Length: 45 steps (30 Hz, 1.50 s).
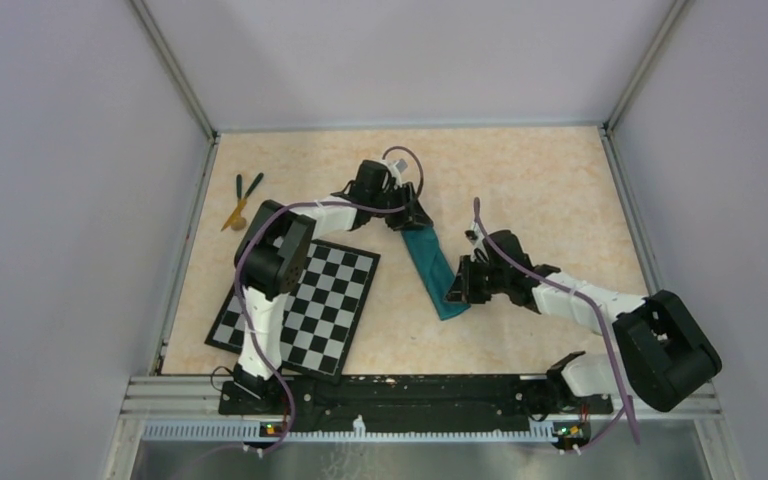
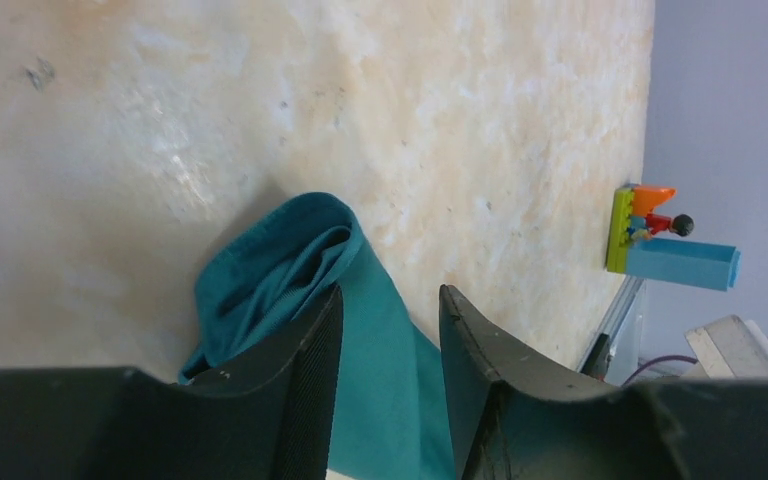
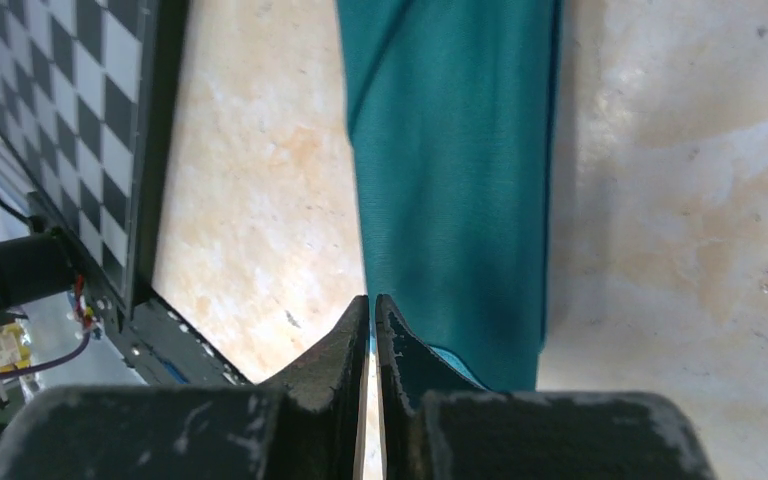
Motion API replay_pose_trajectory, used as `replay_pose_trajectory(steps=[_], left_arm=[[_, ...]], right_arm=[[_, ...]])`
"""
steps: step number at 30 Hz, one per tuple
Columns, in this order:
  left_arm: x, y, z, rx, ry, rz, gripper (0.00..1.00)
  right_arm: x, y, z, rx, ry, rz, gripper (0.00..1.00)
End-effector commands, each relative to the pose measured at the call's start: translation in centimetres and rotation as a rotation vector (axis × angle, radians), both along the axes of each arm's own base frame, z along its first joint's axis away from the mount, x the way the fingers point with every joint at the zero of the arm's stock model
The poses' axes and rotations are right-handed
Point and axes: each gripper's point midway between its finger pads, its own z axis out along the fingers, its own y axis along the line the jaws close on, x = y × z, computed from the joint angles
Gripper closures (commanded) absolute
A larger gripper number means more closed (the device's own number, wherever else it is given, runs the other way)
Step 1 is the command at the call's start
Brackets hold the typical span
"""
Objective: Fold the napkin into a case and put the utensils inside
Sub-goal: Smooth out the smaller rectangle-folded napkin at the center of the board, then fold the smaller rectangle-folded napkin at the center of the board.
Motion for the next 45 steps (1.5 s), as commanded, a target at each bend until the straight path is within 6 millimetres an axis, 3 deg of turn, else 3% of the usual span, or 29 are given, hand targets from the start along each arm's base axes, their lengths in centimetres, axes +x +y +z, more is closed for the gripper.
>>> replay_pose_trajectory(steps=[1,5,9,16,20,26,30,35,39,42,45], left_arm=[[1.1,0.1,-2.8,0.037,0.029,0.001,0.54],[1.6,0.9,-4.4,0.108,0.021,0.020,0.53],[1.6,1.2,-3.3,0.123,-0.007,0.011,0.51],[1.6,-0.2,3.6,0.004,-0.092,-0.039,0.48],[0.5,0.3,5.3,-0.011,-0.092,-0.024,0.48],[-3.0,3.9,3.2,0.098,0.012,0.093,0.40],[-5.3,4.5,1.3,0.115,0.038,0.137,0.41],[-5.4,1.7,-0.9,0.113,0.064,0.079,0.48],[-3.8,-0.4,-3.2,0.135,0.075,0.060,0.50],[-2.4,-2.3,-3.6,0.114,0.074,0.032,0.51],[-0.1,-5.3,-2.8,0.055,0.040,0.010,0.51]], right_arm=[[0.2,-0.7,-1.7,-0.040,0.000,-0.055,0.94],[0.2,-3.9,-4.0,-0.187,0.020,-0.150,0.94],[0.9,-5.7,-3.9,-0.221,0.017,-0.200,0.94],[1.4,-2.0,2.1,-0.069,-0.067,-0.074,0.94],[1.8,-0.8,2.5,-0.010,-0.078,-0.064,0.94],[3.3,-0.7,1.3,-0.030,-0.076,-0.053,0.84],[3.6,-1.3,0.1,-0.056,-0.066,-0.066,0.82],[2.7,-2.1,-0.8,-0.068,-0.056,-0.084,0.81],[2.2,-2.4,-1.3,-0.054,-0.051,-0.114,0.81],[2.4,-2.7,-1.9,-0.048,-0.056,-0.163,0.81],[3.6,-3.8,-2.5,-0.085,-0.074,-0.257,0.81]])
